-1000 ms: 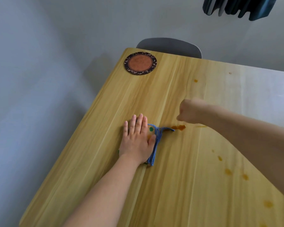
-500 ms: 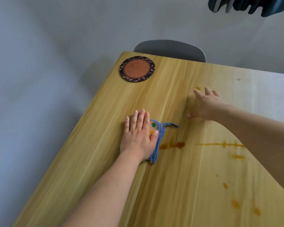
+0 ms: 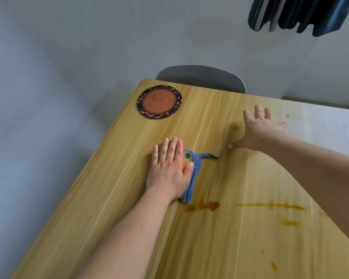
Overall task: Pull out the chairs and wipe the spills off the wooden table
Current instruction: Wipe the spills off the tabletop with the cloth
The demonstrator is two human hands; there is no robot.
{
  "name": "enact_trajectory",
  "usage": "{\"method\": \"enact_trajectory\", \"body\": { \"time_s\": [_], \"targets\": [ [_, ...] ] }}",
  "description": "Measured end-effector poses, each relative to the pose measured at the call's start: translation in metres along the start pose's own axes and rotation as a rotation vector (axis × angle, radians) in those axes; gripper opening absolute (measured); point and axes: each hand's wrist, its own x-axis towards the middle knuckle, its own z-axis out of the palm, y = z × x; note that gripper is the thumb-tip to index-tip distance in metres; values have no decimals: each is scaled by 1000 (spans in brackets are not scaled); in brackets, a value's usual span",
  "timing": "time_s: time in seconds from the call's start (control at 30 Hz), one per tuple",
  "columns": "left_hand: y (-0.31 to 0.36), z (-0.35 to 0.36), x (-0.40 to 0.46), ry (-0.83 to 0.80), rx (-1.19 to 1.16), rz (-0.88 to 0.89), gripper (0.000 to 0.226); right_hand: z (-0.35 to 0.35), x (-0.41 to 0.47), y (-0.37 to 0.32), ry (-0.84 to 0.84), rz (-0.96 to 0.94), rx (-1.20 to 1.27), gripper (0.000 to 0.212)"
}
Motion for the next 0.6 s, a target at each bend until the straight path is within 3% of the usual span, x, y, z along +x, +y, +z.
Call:
{"method": "enact_trajectory", "body": {
  "time_s": [0.1, 0.33, 0.6],
  "targets": [
    [3, -2, 12, 3, 7, 8, 72, -9, 3, 1, 22, -26, -79, 124],
    [13, -6, 49, 14, -4, 16, 72, -16, 20, 8, -151, 68, -54, 140],
    [24, -13, 99, 23, -5, 31, 71, 4, 45, 25, -223, 90, 90, 166]
  ]
}}
